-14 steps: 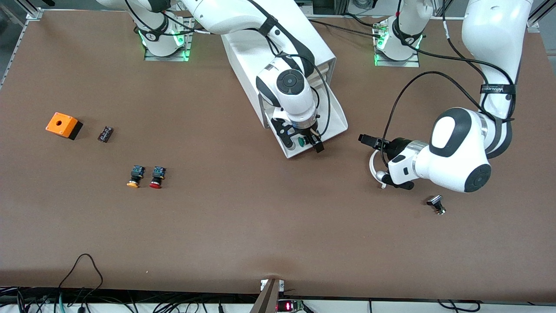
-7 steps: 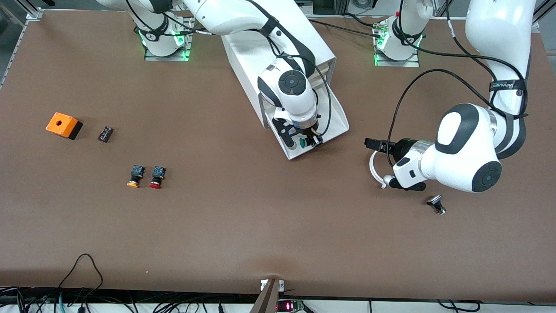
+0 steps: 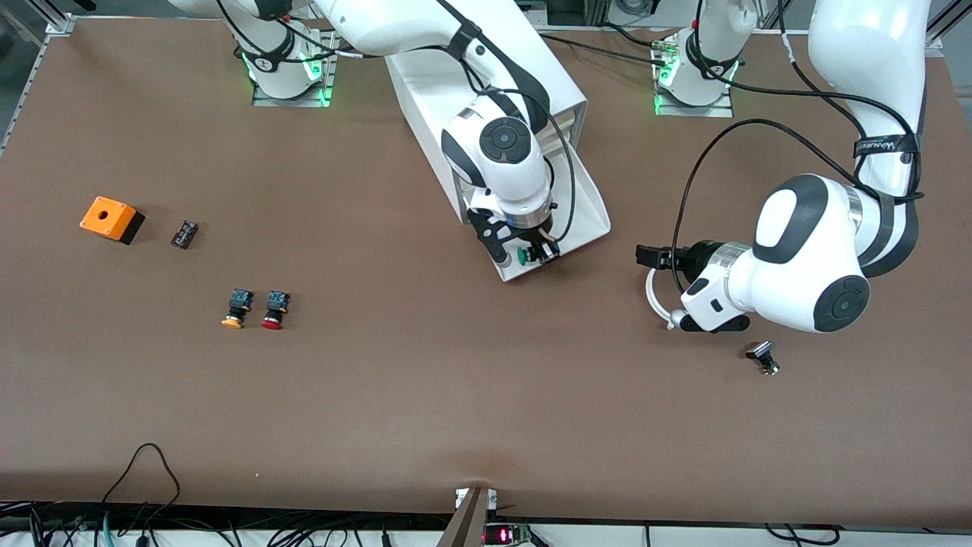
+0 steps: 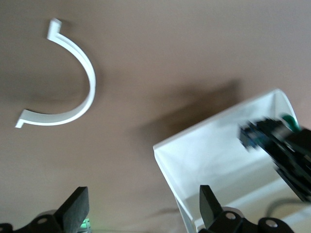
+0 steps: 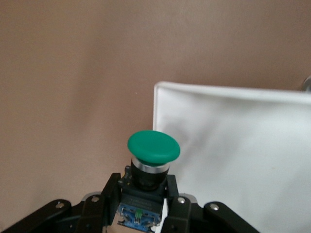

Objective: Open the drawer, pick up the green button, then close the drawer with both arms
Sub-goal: 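Lift the green button out of the drawer with the right gripper, then move the button with the right gripper while the left gripper shuts the drawer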

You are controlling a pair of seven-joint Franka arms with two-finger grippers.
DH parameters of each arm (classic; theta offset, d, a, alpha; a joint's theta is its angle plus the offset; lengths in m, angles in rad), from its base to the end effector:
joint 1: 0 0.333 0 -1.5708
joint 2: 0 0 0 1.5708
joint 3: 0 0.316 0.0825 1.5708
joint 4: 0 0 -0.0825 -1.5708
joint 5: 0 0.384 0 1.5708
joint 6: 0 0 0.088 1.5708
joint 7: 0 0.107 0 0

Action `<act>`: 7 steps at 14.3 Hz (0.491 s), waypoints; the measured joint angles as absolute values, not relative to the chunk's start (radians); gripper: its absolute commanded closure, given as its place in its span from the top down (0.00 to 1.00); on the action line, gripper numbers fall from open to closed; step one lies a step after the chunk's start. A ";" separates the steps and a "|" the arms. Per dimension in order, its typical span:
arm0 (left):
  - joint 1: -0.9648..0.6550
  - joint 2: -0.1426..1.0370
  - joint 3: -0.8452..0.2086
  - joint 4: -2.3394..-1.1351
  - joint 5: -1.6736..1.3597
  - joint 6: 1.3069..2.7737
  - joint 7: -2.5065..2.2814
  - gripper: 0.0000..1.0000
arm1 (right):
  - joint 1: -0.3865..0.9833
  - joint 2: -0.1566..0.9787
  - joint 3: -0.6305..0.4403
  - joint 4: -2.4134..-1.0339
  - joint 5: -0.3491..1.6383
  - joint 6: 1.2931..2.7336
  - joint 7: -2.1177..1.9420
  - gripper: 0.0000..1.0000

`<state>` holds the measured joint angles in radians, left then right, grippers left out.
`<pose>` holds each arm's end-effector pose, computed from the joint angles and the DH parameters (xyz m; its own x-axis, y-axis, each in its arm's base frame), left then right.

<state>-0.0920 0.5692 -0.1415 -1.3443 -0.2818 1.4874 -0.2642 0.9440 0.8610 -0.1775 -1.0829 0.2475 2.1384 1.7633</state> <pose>0.6456 -0.1675 0.3791 0.8791 0.0085 -0.4765 0.1274 -0.9677 0.2177 0.5260 0.5877 0.3312 0.5175 -0.8452 -0.1337 -0.8514 -0.4929 -0.1794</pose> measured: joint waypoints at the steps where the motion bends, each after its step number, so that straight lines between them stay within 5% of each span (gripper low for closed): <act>1: -0.100 0.568 -0.146 -1.341 -0.262 1.507 -0.316 1.00 | 0.928 0.843 -0.180 -1.068 0.248 2.103 1.709 0.00; 7: -0.231 0.571 -0.148 -1.405 -0.162 1.679 -0.610 1.00 | 0.815 0.767 -0.187 -1.059 0.248 1.870 1.161 0.00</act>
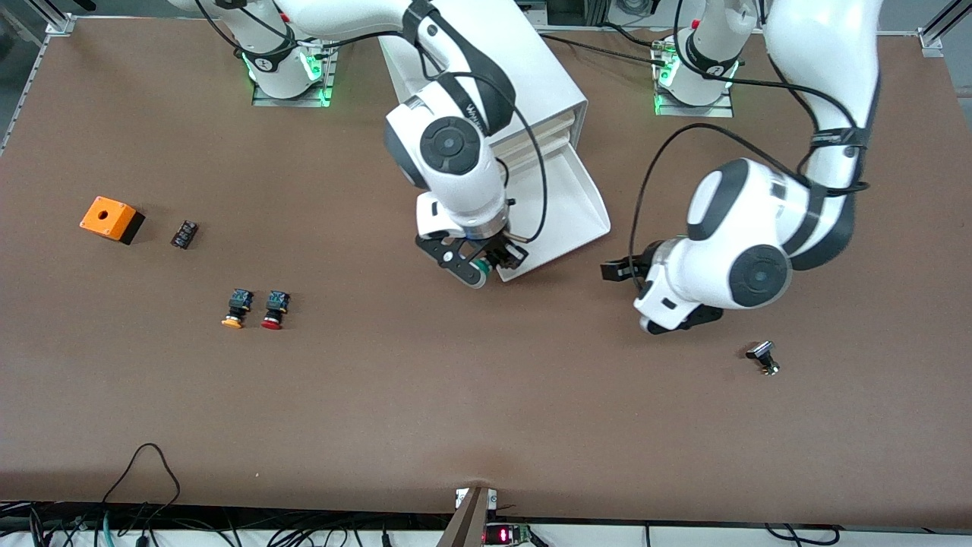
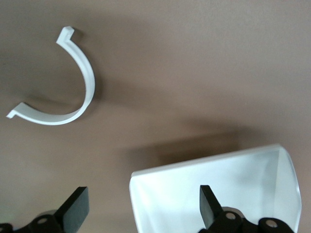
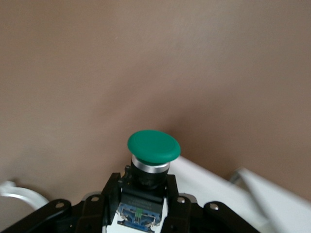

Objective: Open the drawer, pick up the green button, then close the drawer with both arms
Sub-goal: 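Move the button with the right gripper while the left gripper shuts the drawer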

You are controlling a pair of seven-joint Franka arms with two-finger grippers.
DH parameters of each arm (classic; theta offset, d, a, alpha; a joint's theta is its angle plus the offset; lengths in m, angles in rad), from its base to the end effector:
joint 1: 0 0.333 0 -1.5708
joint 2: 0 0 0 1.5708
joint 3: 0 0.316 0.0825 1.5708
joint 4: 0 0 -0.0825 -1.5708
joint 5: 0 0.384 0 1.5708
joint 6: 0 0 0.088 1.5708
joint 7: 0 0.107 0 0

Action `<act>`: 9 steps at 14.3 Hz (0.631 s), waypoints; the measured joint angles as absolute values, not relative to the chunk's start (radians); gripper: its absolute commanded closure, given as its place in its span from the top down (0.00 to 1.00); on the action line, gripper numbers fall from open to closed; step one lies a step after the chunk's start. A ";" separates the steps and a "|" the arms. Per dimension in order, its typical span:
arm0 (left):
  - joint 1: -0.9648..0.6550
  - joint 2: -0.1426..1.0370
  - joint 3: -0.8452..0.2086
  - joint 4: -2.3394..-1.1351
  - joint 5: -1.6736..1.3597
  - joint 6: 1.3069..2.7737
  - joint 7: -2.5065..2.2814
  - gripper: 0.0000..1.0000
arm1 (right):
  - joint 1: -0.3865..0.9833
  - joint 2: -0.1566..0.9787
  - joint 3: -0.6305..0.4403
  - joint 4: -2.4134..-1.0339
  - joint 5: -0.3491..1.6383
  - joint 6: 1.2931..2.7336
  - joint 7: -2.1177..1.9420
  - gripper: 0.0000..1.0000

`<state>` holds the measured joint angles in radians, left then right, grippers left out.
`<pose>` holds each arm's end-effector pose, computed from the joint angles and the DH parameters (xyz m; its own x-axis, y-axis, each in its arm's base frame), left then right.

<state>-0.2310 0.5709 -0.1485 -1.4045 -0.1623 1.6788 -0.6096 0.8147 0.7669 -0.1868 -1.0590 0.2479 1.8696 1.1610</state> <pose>0.6315 -0.2497 0.3567 0.8942 0.2559 -0.3673 0.2830 -0.9589 0.0207 0.5777 0.5003 0.3892 0.8544 -0.5133 -0.0809 -0.5192 -0.8496 -0.0925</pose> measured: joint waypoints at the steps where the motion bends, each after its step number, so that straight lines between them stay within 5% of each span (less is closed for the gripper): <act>1: -0.239 0.572 -0.148 -1.438 -0.157 1.732 -0.627 1.00 | 0.787 0.762 -0.189 -1.062 0.248 1.832 1.041 0.00; 9: -0.335 0.574 -0.149 -1.695 -0.097 2.117 -0.831 1.00 | 0.640 0.662 -0.267 -1.317 0.248 1.840 0.366 0.00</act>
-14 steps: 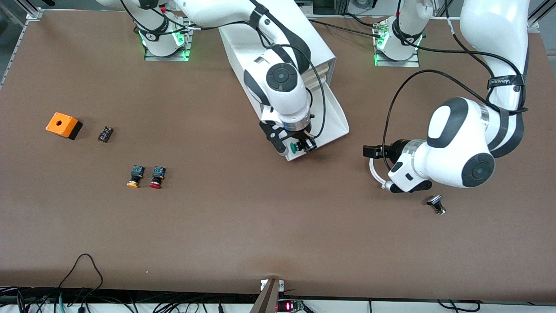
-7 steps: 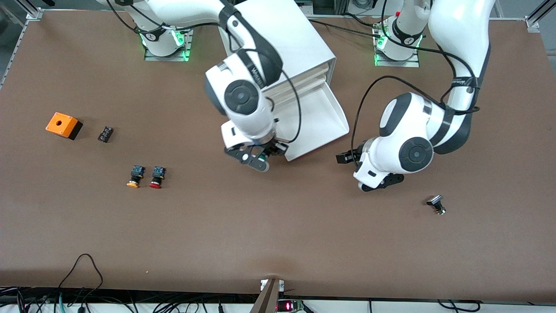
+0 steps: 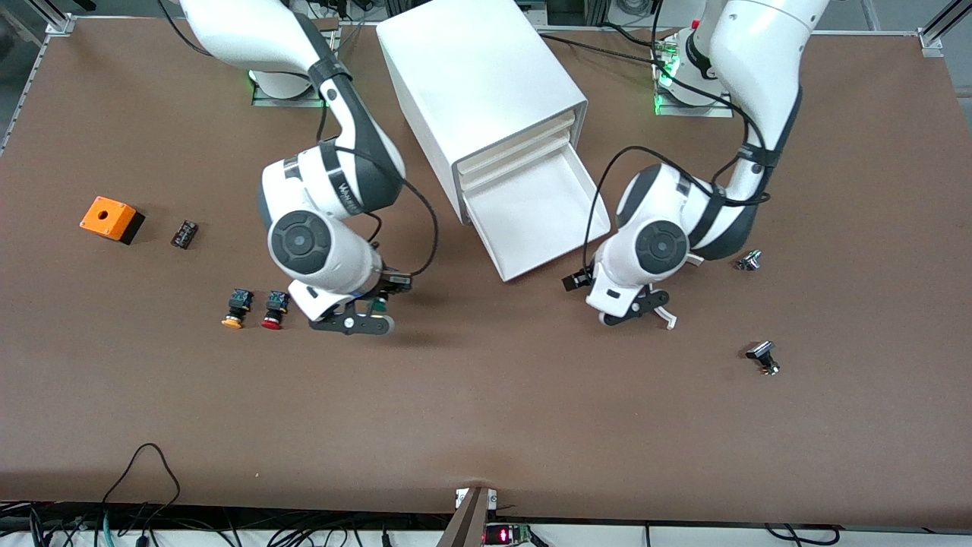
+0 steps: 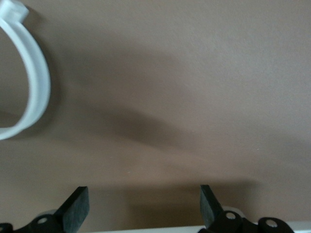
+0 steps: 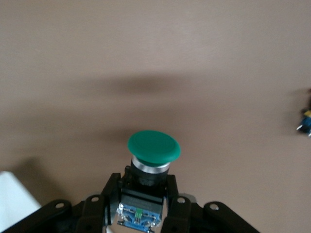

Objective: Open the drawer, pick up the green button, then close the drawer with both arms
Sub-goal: 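Move the button with the right gripper while the left gripper shuts the drawer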

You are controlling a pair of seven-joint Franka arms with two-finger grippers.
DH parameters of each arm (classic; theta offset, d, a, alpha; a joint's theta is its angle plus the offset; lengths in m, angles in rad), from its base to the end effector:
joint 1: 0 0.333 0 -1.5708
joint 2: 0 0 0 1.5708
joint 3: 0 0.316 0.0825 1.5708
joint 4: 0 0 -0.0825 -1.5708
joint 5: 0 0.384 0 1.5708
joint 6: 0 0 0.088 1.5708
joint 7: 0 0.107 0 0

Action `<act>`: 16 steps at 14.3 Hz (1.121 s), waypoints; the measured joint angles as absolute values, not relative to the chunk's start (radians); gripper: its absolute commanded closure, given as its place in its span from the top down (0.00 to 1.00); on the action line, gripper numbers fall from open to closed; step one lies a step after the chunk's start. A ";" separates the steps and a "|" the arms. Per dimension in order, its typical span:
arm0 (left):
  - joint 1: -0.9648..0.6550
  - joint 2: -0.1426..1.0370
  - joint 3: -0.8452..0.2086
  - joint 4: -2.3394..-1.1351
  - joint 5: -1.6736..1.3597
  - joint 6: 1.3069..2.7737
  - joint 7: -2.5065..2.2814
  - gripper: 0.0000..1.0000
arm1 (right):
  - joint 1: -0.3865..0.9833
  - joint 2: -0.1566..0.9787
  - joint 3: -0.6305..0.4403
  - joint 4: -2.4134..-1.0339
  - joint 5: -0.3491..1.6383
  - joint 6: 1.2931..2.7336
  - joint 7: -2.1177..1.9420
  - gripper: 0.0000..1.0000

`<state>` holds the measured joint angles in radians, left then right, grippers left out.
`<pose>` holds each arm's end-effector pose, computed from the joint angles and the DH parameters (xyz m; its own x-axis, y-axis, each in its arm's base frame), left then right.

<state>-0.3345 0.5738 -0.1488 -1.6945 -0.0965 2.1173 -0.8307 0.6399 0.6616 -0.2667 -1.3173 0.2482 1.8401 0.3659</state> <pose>0.5863 -0.3022 0.2553 0.8908 0.4001 -0.2154 0.4082 -0.9128 -0.0075 0.6437 0.3179 0.3481 0.9908 -0.0266 -0.1327 -0.0297 -0.9993 -0.0211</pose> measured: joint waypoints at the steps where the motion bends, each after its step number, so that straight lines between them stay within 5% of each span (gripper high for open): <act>1: -0.348 0.574 -0.149 -1.724 -0.096 2.162 -0.850 1.00 | 0.639 0.638 -0.283 -1.391 0.248 1.900 0.303 0.00; 6: -0.383 0.573 -0.157 -1.804 -0.096 2.239 -0.886 1.00 | 0.637 0.564 -0.339 -1.747 0.248 2.229 0.060 0.00; 13: -0.382 0.561 -0.235 -1.845 -0.096 2.240 -0.958 1.00 | 0.596 0.559 -0.349 -1.920 0.248 2.438 -0.139 0.00; 14: -0.382 0.559 -0.256 -1.850 -0.096 2.240 -0.981 1.00 | 0.595 0.560 -0.349 -1.931 0.248 2.451 -0.155 0.10; 16: -0.384 0.558 -0.297 -1.858 -0.096 2.239 -1.022 1.00 | 0.595 0.561 -0.349 -1.937 0.248 2.461 -0.167 0.75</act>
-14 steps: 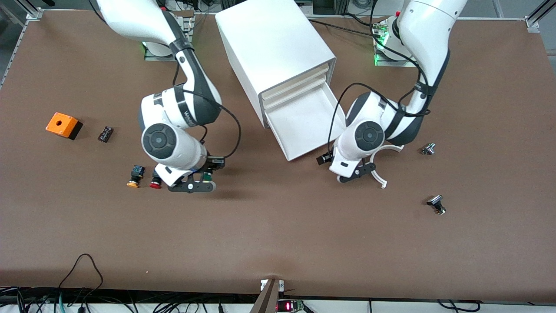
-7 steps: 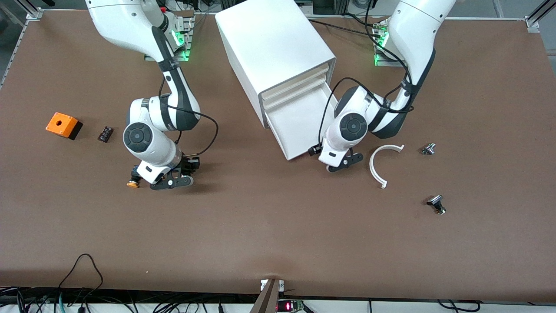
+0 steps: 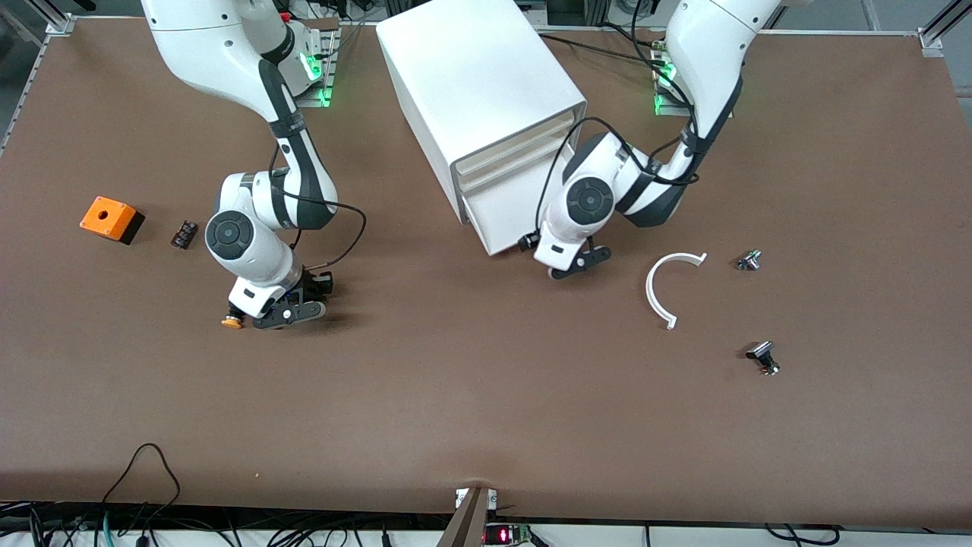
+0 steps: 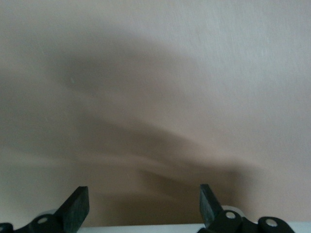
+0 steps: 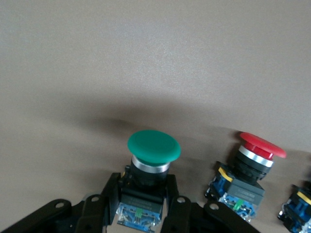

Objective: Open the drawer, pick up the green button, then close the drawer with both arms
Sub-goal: 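Move the button with the right gripper while the left gripper shuts the drawer, then set the green button beside the red button and open the right gripper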

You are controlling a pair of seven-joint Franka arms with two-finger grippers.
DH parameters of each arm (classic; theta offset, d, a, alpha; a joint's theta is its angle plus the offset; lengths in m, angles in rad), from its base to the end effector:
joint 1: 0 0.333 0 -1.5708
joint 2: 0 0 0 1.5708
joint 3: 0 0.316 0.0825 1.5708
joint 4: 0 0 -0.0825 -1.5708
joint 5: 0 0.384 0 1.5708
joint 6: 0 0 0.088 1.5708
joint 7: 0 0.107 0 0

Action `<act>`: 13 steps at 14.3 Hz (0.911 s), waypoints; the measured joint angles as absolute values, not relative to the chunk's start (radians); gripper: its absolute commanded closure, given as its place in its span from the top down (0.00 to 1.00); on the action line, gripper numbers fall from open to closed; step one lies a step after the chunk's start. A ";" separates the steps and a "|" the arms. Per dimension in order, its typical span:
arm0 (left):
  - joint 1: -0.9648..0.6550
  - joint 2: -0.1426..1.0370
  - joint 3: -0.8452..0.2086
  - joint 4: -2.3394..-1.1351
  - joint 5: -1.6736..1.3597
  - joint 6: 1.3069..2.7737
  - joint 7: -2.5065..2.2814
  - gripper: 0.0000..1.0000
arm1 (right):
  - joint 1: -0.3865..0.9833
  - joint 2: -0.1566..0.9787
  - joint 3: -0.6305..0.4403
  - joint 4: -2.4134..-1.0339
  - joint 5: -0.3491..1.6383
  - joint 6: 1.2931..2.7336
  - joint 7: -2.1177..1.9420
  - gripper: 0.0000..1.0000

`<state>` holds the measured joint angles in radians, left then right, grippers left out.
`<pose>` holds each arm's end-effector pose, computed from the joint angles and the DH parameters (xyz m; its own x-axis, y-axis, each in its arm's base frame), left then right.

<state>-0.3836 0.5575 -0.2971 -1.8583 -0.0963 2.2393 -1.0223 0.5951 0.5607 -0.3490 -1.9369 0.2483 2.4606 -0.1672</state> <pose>0.4891 -0.3883 0.2186 0.8696 0.4115 -0.2727 0.4207 -0.9068 -0.0270 0.6019 0.1593 0.2083 0.9638 0.2667 0.0065 0.2664 -0.9635 0.0273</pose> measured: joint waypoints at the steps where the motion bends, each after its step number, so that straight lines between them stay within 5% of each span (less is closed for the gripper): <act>1: -0.384 0.557 -0.312 -1.861 -0.096 2.237 -1.037 1.00 | 0.595 0.561 -0.349 -1.937 0.248 2.463 -0.168 0.90; 2: -0.384 0.557 -0.325 -1.862 -0.096 2.230 -1.050 1.00 | 0.595 0.560 -0.349 -1.937 0.248 2.466 -0.169 0.98; 9: -0.384 0.557 -0.423 -1.868 -0.096 2.140 -1.104 1.00 | 0.583 0.488 -0.397 -1.915 0.252 2.469 -0.170 0.99; 13: -0.384 0.556 -0.448 -1.868 -0.097 2.125 -1.112 1.00 | 0.567 0.383 -0.447 -1.880 0.253 2.312 -0.176 0.99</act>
